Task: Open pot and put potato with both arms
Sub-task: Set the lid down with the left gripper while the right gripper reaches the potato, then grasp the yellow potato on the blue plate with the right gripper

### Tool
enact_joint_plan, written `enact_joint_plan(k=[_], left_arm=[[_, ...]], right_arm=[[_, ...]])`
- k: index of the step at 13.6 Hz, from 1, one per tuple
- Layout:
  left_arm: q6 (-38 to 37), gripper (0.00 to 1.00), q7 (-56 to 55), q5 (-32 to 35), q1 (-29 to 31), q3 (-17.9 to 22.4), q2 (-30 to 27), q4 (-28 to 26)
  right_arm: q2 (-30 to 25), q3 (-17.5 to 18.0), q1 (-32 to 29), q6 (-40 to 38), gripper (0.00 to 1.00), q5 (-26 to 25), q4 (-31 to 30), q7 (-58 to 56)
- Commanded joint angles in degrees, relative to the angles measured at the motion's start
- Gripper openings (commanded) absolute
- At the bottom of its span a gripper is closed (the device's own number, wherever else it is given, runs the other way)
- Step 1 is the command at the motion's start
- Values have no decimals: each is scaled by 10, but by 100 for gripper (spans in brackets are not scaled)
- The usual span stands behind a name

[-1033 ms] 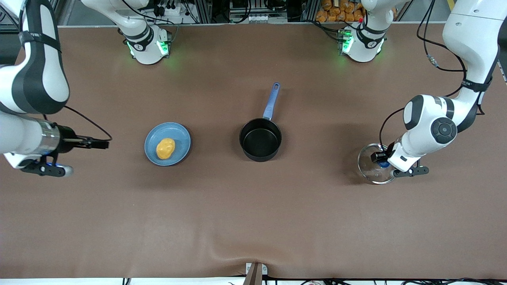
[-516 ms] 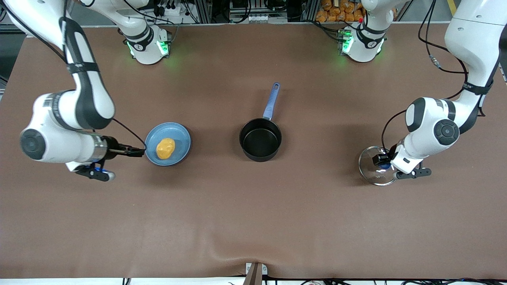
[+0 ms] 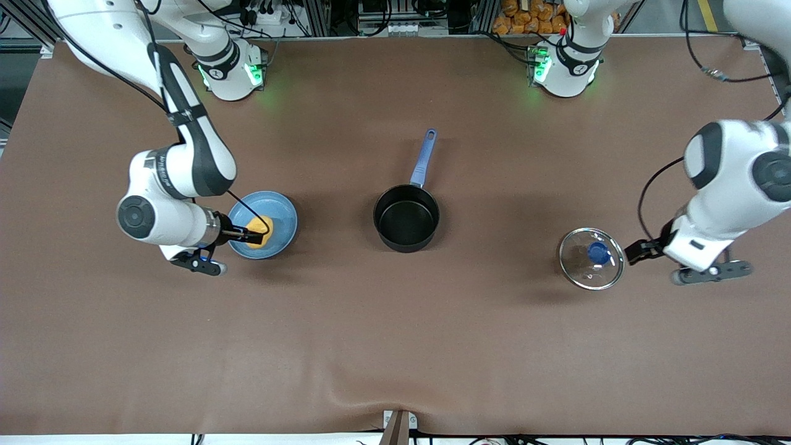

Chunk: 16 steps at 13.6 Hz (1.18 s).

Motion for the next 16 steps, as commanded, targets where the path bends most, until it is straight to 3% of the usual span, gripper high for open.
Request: enact_joint_plan(k=[1, 4, 8, 9, 12, 15, 16], left_arm=[[-164, 100, 9, -39, 2, -29, -1, 132], [-262, 100, 10, -77, 5, -32, -12, 202], [-321, 100, 11, -103, 1, -29, -75, 210], [-322, 100, 11, -127, -14, -9, -95, 209], [-368, 100, 12, -136, -159, 147, -128, 205], [-379, 100, 21, -139, -213, 210, -138, 203], [-383, 100, 31, -148, -213, 211, -150, 193]], right_arm=[[-4, -3, 3, 37, 100, 5, -33, 4], [-2, -3, 3, 40, 100, 6, -45, 7], [4, -3, 6, 70, 100, 6, -63, 8], [5, -3, 6, 70, 100, 8, -65, 9], [14, -2, 14, 80, 100, 9, -66, 42], [25, -2, 17, 92, 100, 9, -66, 43], [26, -2, 19, 91, 76, 9, -66, 43]])
